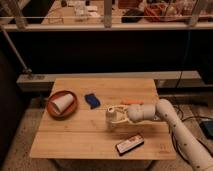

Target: Stand the bottle upright

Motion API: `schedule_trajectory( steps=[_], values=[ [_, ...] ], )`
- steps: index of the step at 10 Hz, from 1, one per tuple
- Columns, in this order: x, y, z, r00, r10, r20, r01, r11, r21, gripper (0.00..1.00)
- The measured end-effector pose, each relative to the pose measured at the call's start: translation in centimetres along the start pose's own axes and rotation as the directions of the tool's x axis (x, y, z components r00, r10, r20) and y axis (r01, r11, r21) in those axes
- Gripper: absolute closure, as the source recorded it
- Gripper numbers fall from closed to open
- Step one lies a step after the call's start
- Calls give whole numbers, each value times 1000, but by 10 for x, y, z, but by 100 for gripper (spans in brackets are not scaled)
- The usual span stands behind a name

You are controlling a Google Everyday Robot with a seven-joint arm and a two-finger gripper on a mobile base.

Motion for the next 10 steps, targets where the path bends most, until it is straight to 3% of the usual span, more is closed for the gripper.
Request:
schedule_trajectory(
  steps=[2, 3, 10],
  values=[
    [16, 4, 1, 1000, 19, -15, -19, 1000, -7, 26],
    [18, 5, 1, 1000, 25, -19, -25, 1000, -8, 21],
    [30, 5, -3, 998, 55, -36, -55, 998, -1, 20]
  ],
)
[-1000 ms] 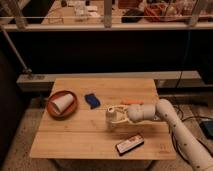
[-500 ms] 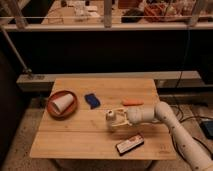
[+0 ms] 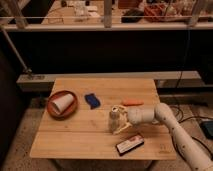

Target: Stand the bottle upright

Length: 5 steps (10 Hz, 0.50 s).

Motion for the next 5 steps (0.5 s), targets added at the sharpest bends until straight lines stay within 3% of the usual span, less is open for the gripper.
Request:
schedule_trajectory(
  steps=[1, 2, 3, 4, 5],
  values=[
    [-3, -1, -7, 998, -19, -53, 18, 1000, -25, 20],
    [-5, -2, -12, 991, -35, -131, 28, 998, -53, 20],
    [-5, -1, -19, 977, -45, -208, 30, 997, -73, 20],
    [-5, -1, -33, 955, -56, -291, 33, 996, -84, 20],
    [-4, 0, -48, 939, -63, -337, 35, 995, -89, 20]
  ],
)
